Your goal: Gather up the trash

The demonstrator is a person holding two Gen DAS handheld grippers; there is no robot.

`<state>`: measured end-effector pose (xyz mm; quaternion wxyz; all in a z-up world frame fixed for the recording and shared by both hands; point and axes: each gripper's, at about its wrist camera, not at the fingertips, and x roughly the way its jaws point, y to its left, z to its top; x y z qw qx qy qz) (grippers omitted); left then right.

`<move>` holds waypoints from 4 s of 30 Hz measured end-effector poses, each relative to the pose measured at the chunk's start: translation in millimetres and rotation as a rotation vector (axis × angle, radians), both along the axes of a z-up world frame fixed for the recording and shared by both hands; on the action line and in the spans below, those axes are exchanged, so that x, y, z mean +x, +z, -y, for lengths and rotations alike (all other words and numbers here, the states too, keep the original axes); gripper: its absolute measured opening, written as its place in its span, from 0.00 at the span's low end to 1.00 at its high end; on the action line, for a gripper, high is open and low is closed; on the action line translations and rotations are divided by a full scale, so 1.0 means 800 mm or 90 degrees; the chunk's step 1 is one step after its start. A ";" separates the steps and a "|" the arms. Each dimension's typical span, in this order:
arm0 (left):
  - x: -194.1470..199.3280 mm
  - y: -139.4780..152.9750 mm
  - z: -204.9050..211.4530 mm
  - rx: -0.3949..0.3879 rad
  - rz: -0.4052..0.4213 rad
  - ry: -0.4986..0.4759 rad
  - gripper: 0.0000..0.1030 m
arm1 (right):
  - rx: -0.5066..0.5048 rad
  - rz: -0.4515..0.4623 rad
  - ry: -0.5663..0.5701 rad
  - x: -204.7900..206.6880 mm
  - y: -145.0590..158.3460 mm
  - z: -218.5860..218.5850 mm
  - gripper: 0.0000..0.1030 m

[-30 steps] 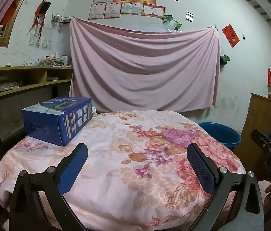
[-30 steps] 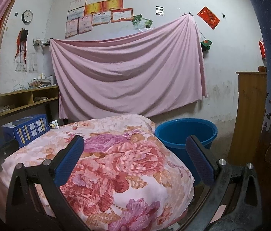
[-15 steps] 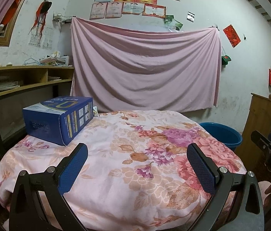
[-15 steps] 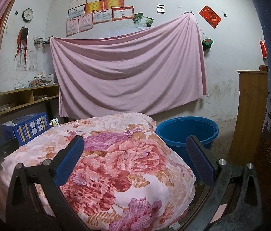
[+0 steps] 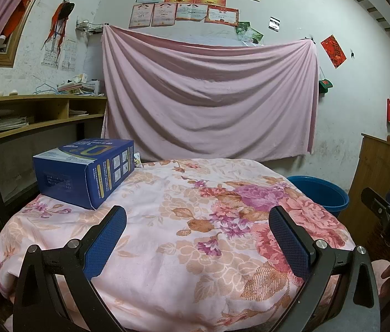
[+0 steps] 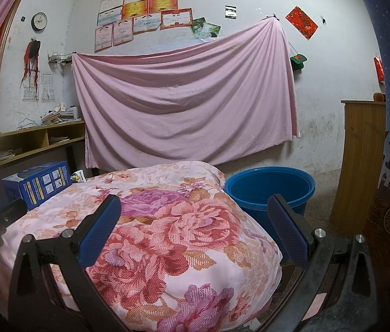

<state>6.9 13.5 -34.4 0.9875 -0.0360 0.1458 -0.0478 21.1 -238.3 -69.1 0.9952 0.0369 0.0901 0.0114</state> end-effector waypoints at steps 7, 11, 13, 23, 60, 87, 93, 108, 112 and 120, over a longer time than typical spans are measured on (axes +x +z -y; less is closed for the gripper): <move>0.000 0.000 0.000 0.000 0.000 0.000 0.98 | 0.000 0.000 0.000 0.000 0.000 0.000 1.00; 0.000 0.000 0.000 0.001 0.000 0.000 0.98 | 0.000 -0.001 0.000 0.000 0.000 0.000 1.00; 0.000 0.000 0.001 0.002 0.000 0.001 0.98 | 0.000 -0.001 0.000 0.000 0.000 0.000 1.00; 0.000 0.000 -0.001 0.003 0.002 0.001 0.98 | 0.000 -0.001 0.000 0.000 0.001 0.001 1.00; -0.002 0.002 0.000 0.009 0.004 0.000 0.98 | 0.000 -0.002 0.000 0.000 0.002 0.002 1.00; -0.002 0.001 0.000 0.010 0.004 0.000 0.98 | 0.001 -0.004 0.000 0.000 0.000 0.001 1.00; -0.002 0.002 -0.001 0.010 0.005 -0.001 0.98 | 0.001 -0.004 0.000 0.000 0.001 0.001 1.00; -0.002 0.001 0.001 0.039 0.010 0.002 0.98 | 0.002 -0.005 0.000 -0.001 0.002 0.000 1.00; 0.000 0.000 0.001 0.041 0.010 0.002 0.98 | 0.002 -0.005 0.000 -0.001 0.001 0.000 1.00; 0.003 -0.003 0.005 0.045 0.003 0.003 0.98 | 0.001 -0.007 0.001 -0.003 -0.006 -0.003 1.00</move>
